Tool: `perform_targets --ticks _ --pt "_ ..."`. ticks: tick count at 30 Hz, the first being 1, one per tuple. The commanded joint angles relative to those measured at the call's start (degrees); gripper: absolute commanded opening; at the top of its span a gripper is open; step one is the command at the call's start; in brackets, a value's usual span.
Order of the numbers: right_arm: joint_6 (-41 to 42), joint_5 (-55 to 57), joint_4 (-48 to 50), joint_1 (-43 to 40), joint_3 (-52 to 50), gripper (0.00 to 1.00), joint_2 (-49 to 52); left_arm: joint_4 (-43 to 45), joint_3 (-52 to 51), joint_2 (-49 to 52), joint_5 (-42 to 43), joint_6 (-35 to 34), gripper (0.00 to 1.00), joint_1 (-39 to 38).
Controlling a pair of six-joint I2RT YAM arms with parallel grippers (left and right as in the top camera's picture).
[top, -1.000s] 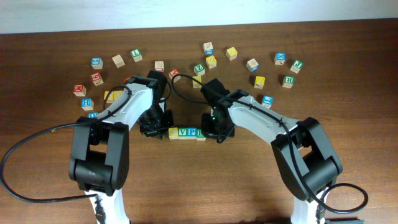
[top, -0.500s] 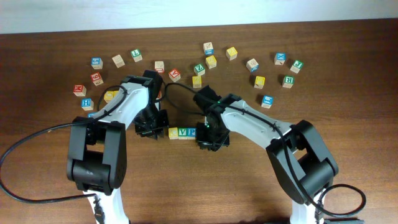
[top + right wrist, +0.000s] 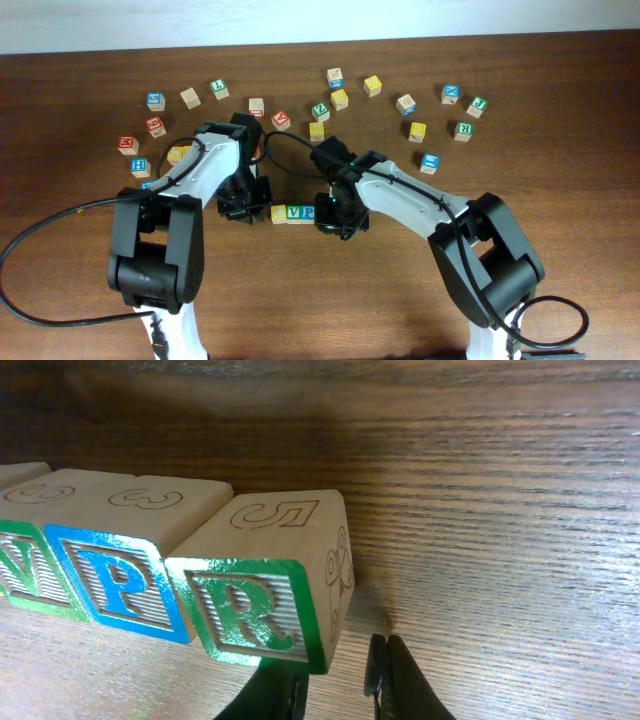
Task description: Spell out CVPR
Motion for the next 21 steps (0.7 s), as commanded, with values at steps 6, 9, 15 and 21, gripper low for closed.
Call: perform_targets --ticks 6,9,15,21 --pt "0.68 0.24 1.05 0.26 -0.04 0.13 0.26 -0.07 -0.59 0.46 -0.61 -0.72 0.1 0.2" --pt "0.66 0.02 1.46 0.26 -0.04 0.12 0.26 -0.07 -0.59 0.46 -0.61 -0.72 0.06 0.2" --pt "0.61 0.07 -0.5 0.26 -0.04 0.13 0.26 -0.04 -0.59 0.46 -0.63 -0.04 0.0 -0.09" --pt "-0.04 2.01 -2.84 -1.4 -0.04 0.1 0.26 4.68 -0.59 0.48 -0.5 1.4 0.0 -0.63"
